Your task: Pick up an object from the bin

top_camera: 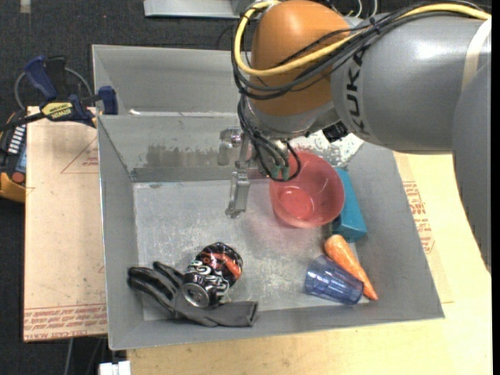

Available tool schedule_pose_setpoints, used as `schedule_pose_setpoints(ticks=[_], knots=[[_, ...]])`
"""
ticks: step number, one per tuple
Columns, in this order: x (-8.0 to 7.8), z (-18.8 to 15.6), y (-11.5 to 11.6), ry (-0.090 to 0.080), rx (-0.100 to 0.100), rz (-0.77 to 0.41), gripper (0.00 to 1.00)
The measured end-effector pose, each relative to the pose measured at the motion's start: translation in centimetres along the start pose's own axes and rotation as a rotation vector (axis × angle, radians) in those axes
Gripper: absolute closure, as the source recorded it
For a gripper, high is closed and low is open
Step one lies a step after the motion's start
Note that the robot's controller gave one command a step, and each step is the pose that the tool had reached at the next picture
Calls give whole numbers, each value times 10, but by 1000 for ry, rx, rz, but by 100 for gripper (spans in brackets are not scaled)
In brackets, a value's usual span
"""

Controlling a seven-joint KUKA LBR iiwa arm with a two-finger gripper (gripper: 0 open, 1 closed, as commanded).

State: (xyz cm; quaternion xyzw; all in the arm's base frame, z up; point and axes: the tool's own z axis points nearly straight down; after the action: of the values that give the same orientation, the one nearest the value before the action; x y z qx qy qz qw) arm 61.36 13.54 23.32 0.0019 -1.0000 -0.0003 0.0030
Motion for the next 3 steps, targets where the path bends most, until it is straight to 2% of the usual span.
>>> schedule_pose_setpoints(ticks=[1, 2, 3], knots=[[-1, -5, -1, -8, -1, 4, 0], [43, 108, 52, -6, -1, -140, 0], [103, 71, 43, -10, 0, -475, 0]])
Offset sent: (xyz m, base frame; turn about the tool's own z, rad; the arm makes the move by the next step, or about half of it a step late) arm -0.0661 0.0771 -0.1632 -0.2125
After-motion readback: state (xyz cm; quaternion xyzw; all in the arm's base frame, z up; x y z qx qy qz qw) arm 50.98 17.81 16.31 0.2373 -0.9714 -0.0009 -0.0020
